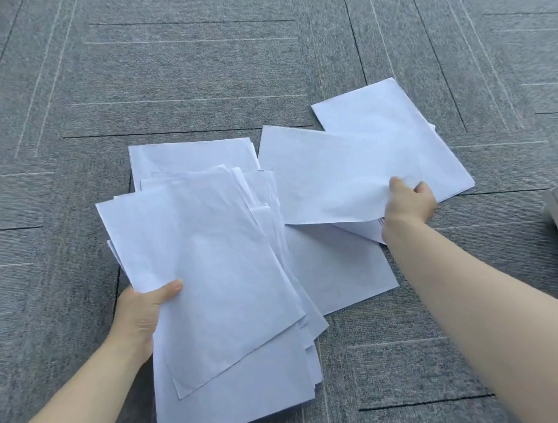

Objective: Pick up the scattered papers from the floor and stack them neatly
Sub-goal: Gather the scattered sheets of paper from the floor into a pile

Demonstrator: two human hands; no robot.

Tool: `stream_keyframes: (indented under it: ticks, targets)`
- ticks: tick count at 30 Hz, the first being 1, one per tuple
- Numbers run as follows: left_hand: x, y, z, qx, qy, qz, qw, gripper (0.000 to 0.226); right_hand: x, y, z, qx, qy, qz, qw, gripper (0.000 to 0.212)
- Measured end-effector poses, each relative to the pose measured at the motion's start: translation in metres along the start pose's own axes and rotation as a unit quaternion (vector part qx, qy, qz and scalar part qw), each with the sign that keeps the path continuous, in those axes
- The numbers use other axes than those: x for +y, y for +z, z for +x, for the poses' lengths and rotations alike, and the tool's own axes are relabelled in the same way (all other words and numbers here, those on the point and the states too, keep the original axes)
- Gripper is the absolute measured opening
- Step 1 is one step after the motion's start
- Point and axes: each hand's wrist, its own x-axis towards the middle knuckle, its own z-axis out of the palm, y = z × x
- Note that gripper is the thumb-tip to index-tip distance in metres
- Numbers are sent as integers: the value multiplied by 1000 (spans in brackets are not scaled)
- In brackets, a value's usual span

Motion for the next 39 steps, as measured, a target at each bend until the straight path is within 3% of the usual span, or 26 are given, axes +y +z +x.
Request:
stream_keyframes:
  ticks: [5,8,14,20,23,28,32,35,36,39]
  targets:
    - [-1,15,4,-11,-5,5,1000,36,8,-5,9,75,43,88,992,20]
    - [-2,24,6,-15,-3,6,1000,37,10,-4,16,66,74,106,989,13]
    - [-1,41,10,-18,2,4,1000,33,9,-15,19,-23,136,8,990,18]
    - [5,61,17,-21,13,9,1000,40,11,-22,25,14,77,13,997,12]
    - [7,72,18,-25,13,2,1000,40,12,-24,27,28,81,31,996,20]
    - [7,85,23,-38,20,13,999,37,12,-33,28,5,114,-38,993,11]
    - [9,88,29,-43,29,28,998,32,12,-46,37,56,25,-98,993,31]
    - [9,90,31,-47,32,29,998,31,2,-49,54,56,-45,-168,983,14]
    - [9,91,30,-49,32,30,998,31,-3,-48,60,41,-70,-206,975,14]
    - [9,92,30,-52,30,29,998,29,-19,-41,79,-20,-133,-361,923,40]
